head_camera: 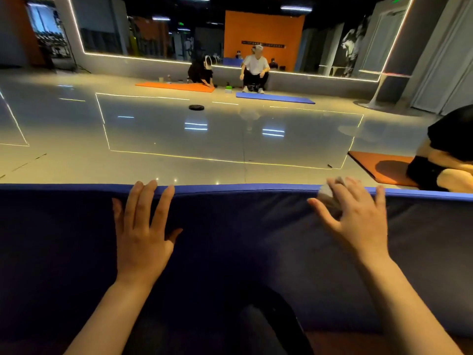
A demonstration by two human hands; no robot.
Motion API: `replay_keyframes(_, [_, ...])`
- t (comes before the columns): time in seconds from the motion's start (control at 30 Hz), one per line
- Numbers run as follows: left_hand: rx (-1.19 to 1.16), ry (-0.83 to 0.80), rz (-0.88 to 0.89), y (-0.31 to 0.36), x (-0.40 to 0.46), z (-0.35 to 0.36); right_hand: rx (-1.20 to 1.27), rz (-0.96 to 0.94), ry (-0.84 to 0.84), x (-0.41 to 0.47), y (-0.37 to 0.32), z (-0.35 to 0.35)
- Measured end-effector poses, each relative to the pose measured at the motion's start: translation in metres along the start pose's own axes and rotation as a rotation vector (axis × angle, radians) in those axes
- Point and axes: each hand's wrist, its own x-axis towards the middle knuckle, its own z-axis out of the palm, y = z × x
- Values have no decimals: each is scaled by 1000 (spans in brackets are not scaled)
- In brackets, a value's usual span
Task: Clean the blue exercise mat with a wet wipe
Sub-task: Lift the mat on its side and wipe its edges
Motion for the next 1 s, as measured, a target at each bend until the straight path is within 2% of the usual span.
replay_keyframes(0.1, [9, 56, -21, 2, 2, 11, -63, 125, -34, -2, 24, -10])
replay_keyframes(0.2, [28, 94, -22, 6, 0, 19, 10, 128, 11, 3, -24, 0])
replay_keyframes(0.33, [42, 119, 27, -1, -5, 22, 305, -18, 9, 4, -127, 16])
replay_keyframes(0.47, [11, 131, 57, -8, -14, 20, 404, -243, -135, -21, -209, 15])
replay_keyframes(0.63, [17, 146, 63, -9, -20, 19, 256, -308, -68, -22, -166, 13])
replay_keyframes(0.87, [-2, 156, 61, -5, -26, 20, -11, 26, -35, -11, -26, -4])
replay_keyframes(1.0, [-109, 114, -37, 11, -26, 15, 30, 66, 2, -6, -50, -1])
